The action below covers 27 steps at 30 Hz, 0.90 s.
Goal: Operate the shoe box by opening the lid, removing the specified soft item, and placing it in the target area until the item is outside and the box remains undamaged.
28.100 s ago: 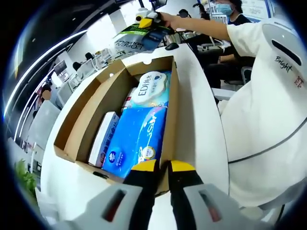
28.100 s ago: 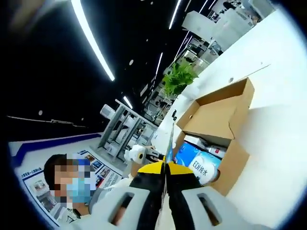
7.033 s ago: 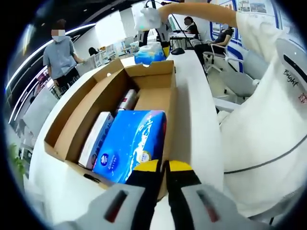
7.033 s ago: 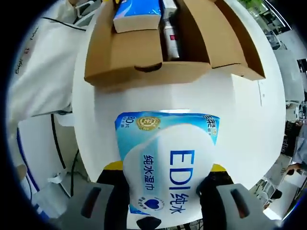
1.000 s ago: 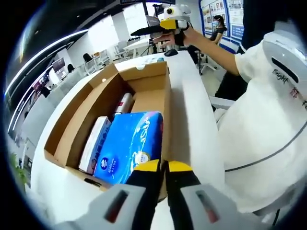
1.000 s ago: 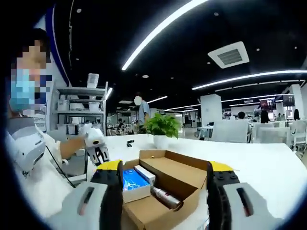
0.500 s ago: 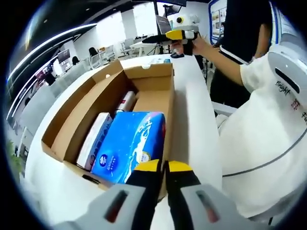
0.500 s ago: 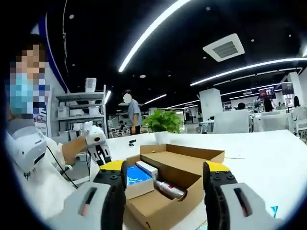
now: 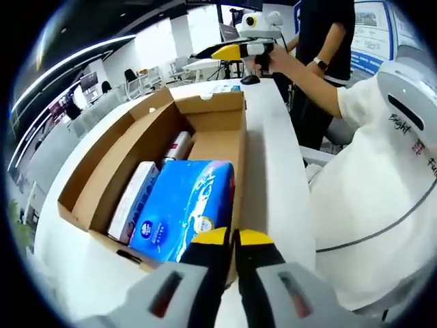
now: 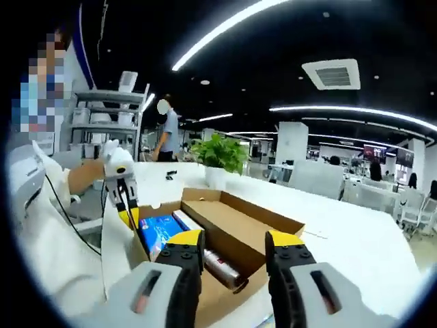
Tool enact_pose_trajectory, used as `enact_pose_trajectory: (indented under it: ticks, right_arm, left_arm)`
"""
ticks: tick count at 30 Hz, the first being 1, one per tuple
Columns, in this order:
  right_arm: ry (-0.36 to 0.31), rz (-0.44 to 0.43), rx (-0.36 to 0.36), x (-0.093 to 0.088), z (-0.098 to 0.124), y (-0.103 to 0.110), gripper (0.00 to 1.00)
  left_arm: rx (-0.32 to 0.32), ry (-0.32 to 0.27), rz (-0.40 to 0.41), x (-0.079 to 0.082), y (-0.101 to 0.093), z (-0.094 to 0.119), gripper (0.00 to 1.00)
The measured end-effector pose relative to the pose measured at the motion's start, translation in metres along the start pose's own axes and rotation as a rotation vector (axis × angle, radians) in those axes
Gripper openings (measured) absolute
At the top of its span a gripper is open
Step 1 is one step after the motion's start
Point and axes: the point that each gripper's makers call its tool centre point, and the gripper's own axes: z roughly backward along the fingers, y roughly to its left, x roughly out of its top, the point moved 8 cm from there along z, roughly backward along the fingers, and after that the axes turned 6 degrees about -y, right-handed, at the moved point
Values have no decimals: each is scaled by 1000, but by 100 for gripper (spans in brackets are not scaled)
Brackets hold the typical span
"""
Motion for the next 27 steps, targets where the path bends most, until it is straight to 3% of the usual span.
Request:
enact_pose_trajectory:
  ticks: [1,6,10,16,19,21,27]
  right_arm:
    - [92,22,-58,-4,-1,-1,36]
    - [101,51,-58,-1,-15,8,36]
    - [128,170,-8,6,-29,17,35]
    - [138,203,14,11,-47,19,34]
    - [196,186,75,7,-54,22,39]
    - [200,188,117,4,-57,26,38]
    - [211,179,151,0,-64,30,39]
  left_arm:
    - [-1,2,-1,0,0,0,3]
    - [4,5,16,0,0,0,3]
    - [4,9,14,1,0,-1,3]
    - [-3,2,-3,1,-1,-1,3]
    - [-6,3,1,1,0,-1,3]
    - [-4,1,1,1,-1,-1,3]
    - [-4,1,-1,0,-1,-1,3]
